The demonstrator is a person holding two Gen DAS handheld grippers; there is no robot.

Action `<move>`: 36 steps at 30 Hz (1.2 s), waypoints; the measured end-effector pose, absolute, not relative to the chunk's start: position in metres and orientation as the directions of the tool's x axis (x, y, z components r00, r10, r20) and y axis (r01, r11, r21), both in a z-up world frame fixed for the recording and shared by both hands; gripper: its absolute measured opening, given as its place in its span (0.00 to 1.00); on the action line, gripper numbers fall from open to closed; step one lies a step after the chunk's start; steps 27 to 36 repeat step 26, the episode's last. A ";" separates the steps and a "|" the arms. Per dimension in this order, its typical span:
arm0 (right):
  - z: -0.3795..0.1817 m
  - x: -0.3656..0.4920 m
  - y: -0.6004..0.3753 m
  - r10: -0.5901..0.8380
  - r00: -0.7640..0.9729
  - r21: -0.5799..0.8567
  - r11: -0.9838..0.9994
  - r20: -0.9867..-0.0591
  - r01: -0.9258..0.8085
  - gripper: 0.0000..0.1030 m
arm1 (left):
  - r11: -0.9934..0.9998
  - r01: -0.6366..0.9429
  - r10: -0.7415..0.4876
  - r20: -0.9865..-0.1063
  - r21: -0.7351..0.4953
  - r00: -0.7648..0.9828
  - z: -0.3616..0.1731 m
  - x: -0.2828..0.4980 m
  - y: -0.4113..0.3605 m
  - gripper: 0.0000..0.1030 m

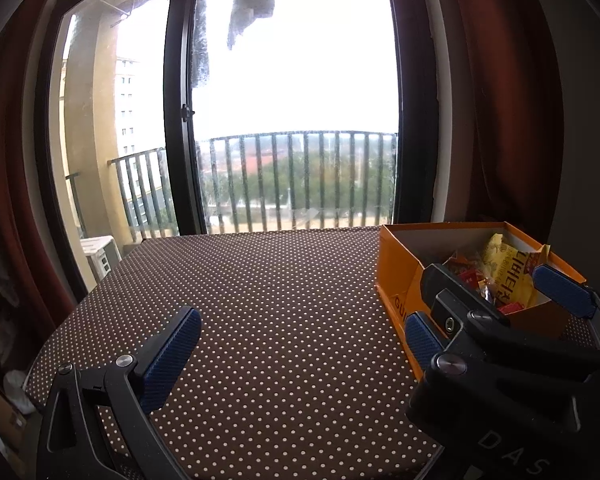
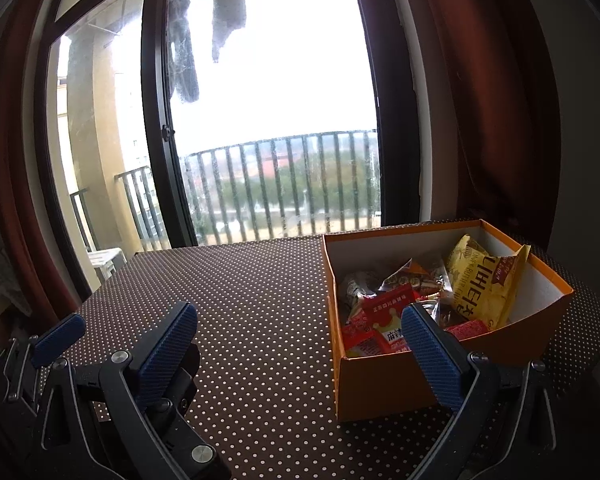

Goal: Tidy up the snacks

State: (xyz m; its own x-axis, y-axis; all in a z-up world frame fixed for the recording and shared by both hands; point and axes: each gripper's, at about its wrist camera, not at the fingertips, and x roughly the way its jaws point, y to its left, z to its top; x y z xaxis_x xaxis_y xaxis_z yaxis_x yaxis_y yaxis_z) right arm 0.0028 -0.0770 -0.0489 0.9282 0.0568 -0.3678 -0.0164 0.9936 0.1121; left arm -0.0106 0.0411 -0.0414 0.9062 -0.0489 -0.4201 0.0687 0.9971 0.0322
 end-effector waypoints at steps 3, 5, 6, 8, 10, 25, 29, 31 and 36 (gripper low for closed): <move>-0.050 0.003 -0.078 0.056 0.926 0.111 0.994 -0.373 -0.015 1.00 | 0.997 0.071 -0.051 -0.425 0.032 0.904 -0.042 -0.010 0.040 0.99; -0.050 0.004 -0.078 0.055 0.925 0.111 0.994 -0.376 -0.014 1.00 | 0.997 0.073 -0.052 -0.427 0.033 0.903 -0.043 -0.010 0.041 0.99; -0.051 0.004 -0.079 0.055 0.924 0.111 0.994 -0.378 -0.013 1.00 | 0.997 0.074 -0.053 -0.429 0.033 0.902 -0.043 -0.010 0.040 0.99; -0.052 0.005 -0.080 0.053 0.923 0.111 0.994 -0.382 -0.012 1.00 | 0.997 0.077 -0.056 -0.431 0.032 0.901 -0.043 -0.010 0.040 0.99; -0.052 0.005 -0.080 0.052 0.922 0.109 0.994 -0.384 -0.011 1.00 | 0.996 0.079 -0.058 -0.430 0.030 0.901 -0.043 -0.010 0.040 0.99; -0.052 0.004 -0.083 0.043 0.925 0.105 0.994 -0.378 -0.003 1.00 | 0.998 0.063 -0.047 -0.426 0.022 0.904 -0.045 -0.009 0.044 0.99; -0.052 0.004 -0.083 0.043 0.925 0.105 0.994 -0.378 -0.003 1.00 | 0.998 0.063 -0.048 -0.426 0.022 0.903 -0.045 -0.009 0.044 0.99; -0.052 0.004 -0.083 0.043 0.925 0.105 0.994 -0.378 -0.003 1.00 | 0.998 0.063 -0.048 -0.426 0.022 0.903 -0.045 -0.009 0.044 0.99; -0.052 0.004 -0.083 0.043 0.925 0.105 0.994 -0.378 -0.003 1.00 | 0.998 0.063 -0.048 -0.426 0.022 0.903 -0.045 -0.009 0.044 0.99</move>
